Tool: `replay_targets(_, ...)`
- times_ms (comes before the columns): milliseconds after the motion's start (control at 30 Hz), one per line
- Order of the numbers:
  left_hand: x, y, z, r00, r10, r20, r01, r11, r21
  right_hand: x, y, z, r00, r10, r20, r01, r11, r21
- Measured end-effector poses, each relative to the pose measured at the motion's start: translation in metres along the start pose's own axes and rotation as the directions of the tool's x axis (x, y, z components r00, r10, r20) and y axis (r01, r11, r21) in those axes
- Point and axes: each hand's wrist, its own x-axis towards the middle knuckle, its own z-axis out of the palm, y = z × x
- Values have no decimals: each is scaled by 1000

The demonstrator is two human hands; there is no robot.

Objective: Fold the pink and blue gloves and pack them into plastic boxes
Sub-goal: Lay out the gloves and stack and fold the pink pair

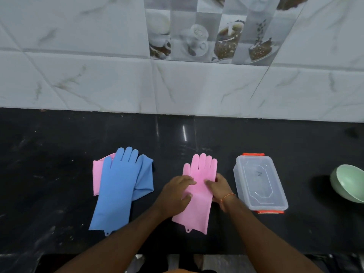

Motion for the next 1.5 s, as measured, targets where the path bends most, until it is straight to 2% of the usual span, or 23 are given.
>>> replay_targets(133,15,-3,12,994,36,107,-58,976,211,10,0,-22,994,-66,-84,34,939,-342)
replay_targets(267,32,-5,25,969,46,242,-143,905,401,17,1,-35,977,-138,-163,21,821,-571)
replay_targets(300,36,-5,29,963,48,265,-164,886,434,17,4,-36,970,-163,-178,18,785,-619)
replay_targets(367,43,-3,38,951,42,306,-190,861,472,15,12,-35,947,-264,-185,28,641,-767)
replay_targets(433,50,-3,43,942,48,332,-213,850,481,11,23,-29,898,-408,-166,69,502,-862)
replay_targets(533,59,-4,44,940,53,337,-218,854,472,6,42,-18,836,-541,-92,176,423,-889)
replay_targets(600,65,-2,42,938,27,345,-201,854,481,8,55,-14,816,-578,15,246,323,-914)
replay_targets(667,69,2,41,937,9,350,-192,850,491,10,65,-14,821,-563,96,290,267,-919)
replay_targets(867,67,3,47,943,12,332,-174,870,461,16,92,-24,835,-530,147,336,280,-899)
replay_targets(1100,60,3,50,946,-1,324,-150,885,440,15,93,-27,835,-520,179,353,257,-900)
replay_targets(1367,44,-4,31,934,26,356,-188,884,429,14,95,-32,837,-511,196,356,236,-904)
replay_targets(1433,31,-13,10,962,24,271,-138,901,411,11,93,-30,840,-511,181,344,244,-907)
replay_targets(1500,16,-34,-11,995,32,94,-65,922,381,5,88,-22,839,-521,157,323,245,-914)
